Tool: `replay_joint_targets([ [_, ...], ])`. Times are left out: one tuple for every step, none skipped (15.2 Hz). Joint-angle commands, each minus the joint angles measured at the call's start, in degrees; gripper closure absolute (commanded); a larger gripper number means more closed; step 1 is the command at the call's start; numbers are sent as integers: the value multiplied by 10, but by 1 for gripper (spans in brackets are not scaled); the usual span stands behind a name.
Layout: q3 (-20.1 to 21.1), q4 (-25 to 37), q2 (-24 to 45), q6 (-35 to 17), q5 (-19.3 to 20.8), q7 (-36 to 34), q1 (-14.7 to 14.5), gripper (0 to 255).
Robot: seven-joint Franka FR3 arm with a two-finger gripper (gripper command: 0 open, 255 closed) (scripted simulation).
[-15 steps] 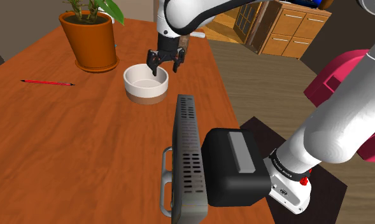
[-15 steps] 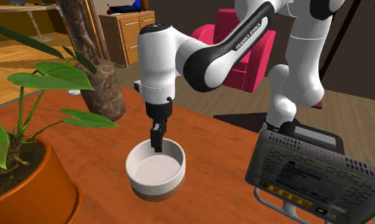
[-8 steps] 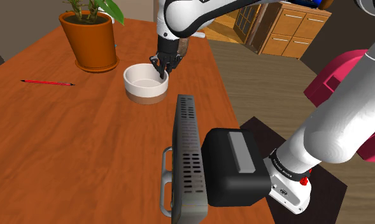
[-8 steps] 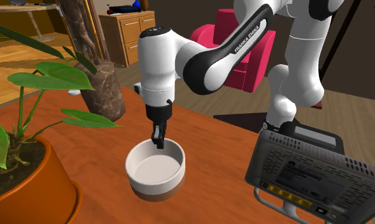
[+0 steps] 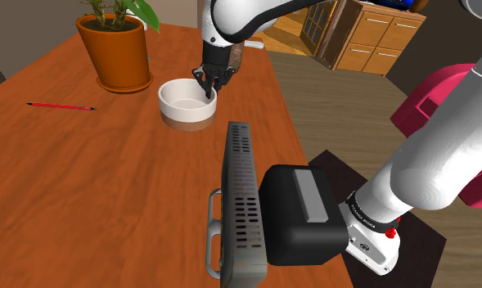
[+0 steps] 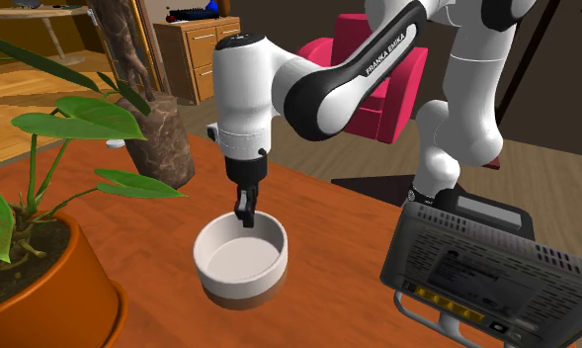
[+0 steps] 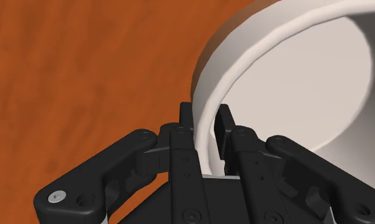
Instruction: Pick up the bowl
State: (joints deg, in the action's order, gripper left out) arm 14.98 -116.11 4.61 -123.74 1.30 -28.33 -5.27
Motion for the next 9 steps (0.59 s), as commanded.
replay_joint_targets([
  [0,9,-5,14,-2,1,0,255],
  [0,14,-8,21,-3,1,0,255],
  [0,19,-10,28,-3,2,0,255],
  [0,24,-13,36,-4,2,0,255],
  [0,29,-15,43,-5,3,0,255],
  [0,34,-17,50,-6,3,1,255],
  [0,39,-20,58,-7,4,1,255],
  [0,45,-22,65,-7,4,1,255],
  [0,50,-24,73,-8,5,1,255],
])
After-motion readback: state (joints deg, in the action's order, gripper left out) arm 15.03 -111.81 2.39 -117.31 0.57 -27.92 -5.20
